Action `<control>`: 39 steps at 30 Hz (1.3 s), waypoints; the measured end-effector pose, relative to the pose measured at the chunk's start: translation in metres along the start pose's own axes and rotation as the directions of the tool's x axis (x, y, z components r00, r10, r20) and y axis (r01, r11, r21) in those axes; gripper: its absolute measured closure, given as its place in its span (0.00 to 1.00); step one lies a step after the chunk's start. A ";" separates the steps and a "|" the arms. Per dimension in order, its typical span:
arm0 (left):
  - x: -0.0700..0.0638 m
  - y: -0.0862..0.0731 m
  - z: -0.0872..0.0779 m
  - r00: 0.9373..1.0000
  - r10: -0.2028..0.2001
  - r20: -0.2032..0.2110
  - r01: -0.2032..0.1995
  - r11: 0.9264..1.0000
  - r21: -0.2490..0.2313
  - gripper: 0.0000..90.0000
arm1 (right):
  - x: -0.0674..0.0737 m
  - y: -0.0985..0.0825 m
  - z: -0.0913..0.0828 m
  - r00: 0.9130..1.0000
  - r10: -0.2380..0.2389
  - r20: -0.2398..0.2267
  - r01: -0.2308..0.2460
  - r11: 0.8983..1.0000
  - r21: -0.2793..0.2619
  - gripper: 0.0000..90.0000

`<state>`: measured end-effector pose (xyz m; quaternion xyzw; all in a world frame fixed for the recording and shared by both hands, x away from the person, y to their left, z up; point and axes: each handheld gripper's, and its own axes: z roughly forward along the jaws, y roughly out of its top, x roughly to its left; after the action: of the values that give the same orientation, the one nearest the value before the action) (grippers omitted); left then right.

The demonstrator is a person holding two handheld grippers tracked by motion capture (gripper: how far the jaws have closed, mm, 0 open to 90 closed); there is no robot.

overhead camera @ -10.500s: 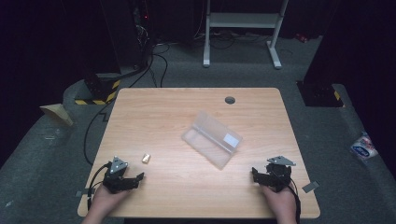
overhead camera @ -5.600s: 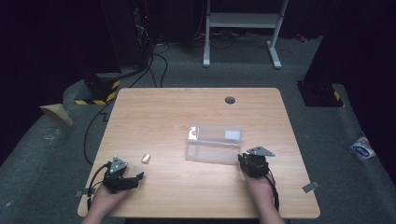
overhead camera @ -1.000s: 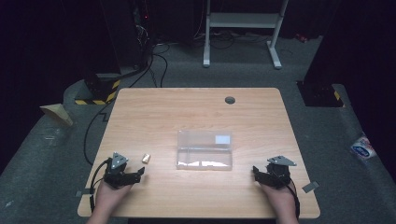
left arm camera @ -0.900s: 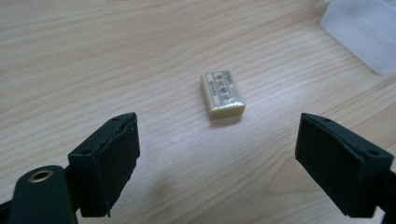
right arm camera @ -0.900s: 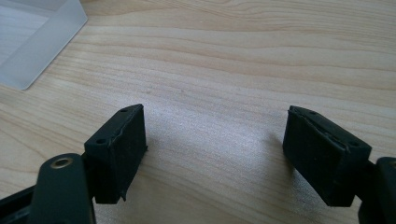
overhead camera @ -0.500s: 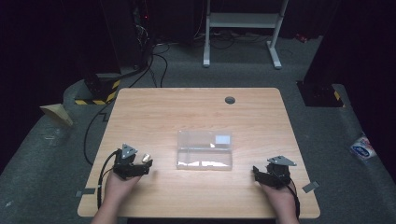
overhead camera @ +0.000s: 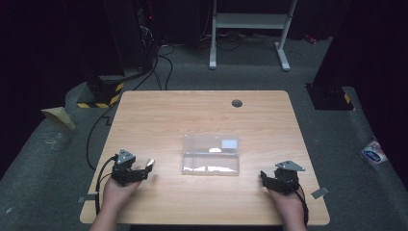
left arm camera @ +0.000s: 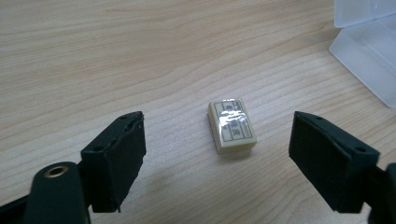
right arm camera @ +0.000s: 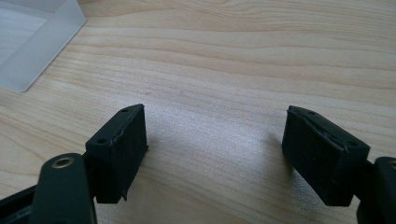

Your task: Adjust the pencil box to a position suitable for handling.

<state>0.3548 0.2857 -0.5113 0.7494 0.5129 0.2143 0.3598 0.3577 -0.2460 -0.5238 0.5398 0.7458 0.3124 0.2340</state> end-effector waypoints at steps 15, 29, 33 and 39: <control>-0.016 0.001 0.011 0.999 0.026 0.021 -0.026 1.000 -0.008 0.47 | 0.000 0.000 0.000 1.000 -0.004 -0.006 0.004 1.000 0.001 0.24; -0.019 -0.001 0.019 0.999 0.034 -0.029 -0.034 0.999 0.010 0.66 | 0.000 0.000 0.000 1.000 -0.004 -0.005 0.004 1.000 0.001 0.25; -0.017 -0.001 0.018 1.000 0.010 -0.019 -0.010 1.000 0.003 0.68 | 0.000 0.000 0.000 1.000 -0.004 -0.005 0.004 1.000 0.001 0.24; -0.018 -0.002 0.020 1.000 0.016 -0.025 -0.016 1.000 0.012 0.69 | 0.000 0.000 0.000 1.000 -0.004 -0.005 0.004 1.000 0.001 0.24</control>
<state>0.3606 0.2630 -0.5245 0.7529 0.5126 0.2236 0.3469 0.3583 -0.2462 -0.5238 0.5375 0.7477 0.3129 0.2326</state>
